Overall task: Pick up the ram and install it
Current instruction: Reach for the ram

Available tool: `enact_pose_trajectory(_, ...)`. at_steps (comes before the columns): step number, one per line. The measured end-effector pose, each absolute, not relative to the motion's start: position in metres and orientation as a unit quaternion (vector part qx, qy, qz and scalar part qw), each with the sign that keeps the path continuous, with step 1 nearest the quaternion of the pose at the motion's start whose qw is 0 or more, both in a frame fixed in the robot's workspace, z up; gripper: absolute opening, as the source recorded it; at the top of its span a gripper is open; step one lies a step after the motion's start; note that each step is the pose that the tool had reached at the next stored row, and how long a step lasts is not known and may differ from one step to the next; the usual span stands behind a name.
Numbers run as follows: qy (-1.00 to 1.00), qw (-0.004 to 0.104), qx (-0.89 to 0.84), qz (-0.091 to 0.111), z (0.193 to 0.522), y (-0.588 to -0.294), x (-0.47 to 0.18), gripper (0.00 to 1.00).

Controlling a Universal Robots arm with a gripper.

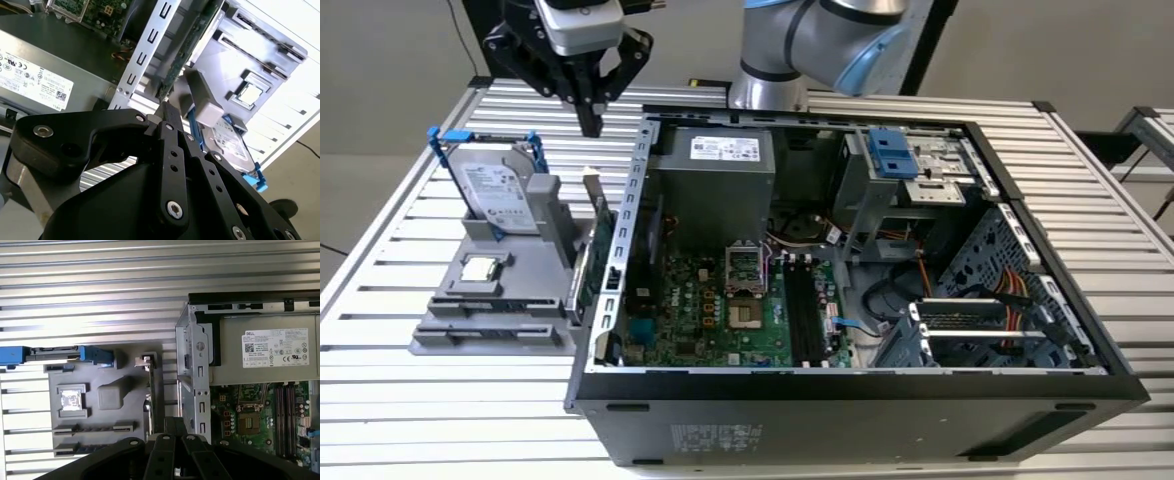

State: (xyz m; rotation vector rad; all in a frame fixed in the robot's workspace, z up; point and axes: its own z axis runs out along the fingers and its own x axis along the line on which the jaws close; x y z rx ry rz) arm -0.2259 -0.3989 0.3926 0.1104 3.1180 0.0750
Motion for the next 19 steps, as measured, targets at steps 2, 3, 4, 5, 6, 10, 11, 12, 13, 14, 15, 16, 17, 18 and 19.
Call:
enact_pose_trajectory(2,0.999,0.01,0.035,0.024,0.393,-0.399,-0.228,0.0)
enact_pose_trajectory(3,0.999,0.01,0.035,0.024,0.393,-0.399,-0.229,0.0)
enact_pose_trajectory(4,0.999,0.01,0.035,0.024,0.393,-0.399,-0.23,0.0)
enact_pose_trajectory(5,0.999,0.01,0.035,0.024,0.393,-0.399,-0.231,0.0)
enact_pose_trajectory(6,0.999,0.01,0.035,0.024,0.393,-0.399,-0.232,0.0)
enact_pose_trajectory(10,0.999,0.01,0.035,0.024,0.393,-0.399,-0.236,0.0)
enact_pose_trajectory(11,0.999,0.01,0.035,0.024,0.393,-0.399,-0.238,0.0)
enact_pose_trajectory(12,0.999,0.01,0.035,0.024,0.393,-0.399,-0.239,0.0)
enact_pose_trajectory(13,0.999,0.01,0.035,0.024,0.393,-0.399,-0.24,0.0)
enact_pose_trajectory(14,0.999,0.01,0.035,0.024,0.393,-0.399,-0.241,0.0)
enact_pose_trajectory(15,0.999,0.01,0.035,0.024,0.393,-0.399,-0.242,0.0)
enact_pose_trajectory(16,0.999,0.01,0.035,0.024,0.393,-0.399,-0.243,0.0)
enact_pose_trajectory(17,0.999,0.01,0.035,0.024,0.393,-0.399,-0.244,0.0)
enact_pose_trajectory(18,0.999,0.01,0.035,0.024,0.393,-0.399,-0.245,0.0)
enact_pose_trajectory(19,0.999,0.01,0.035,0.024,0.393,-0.399,-0.246,0.0)
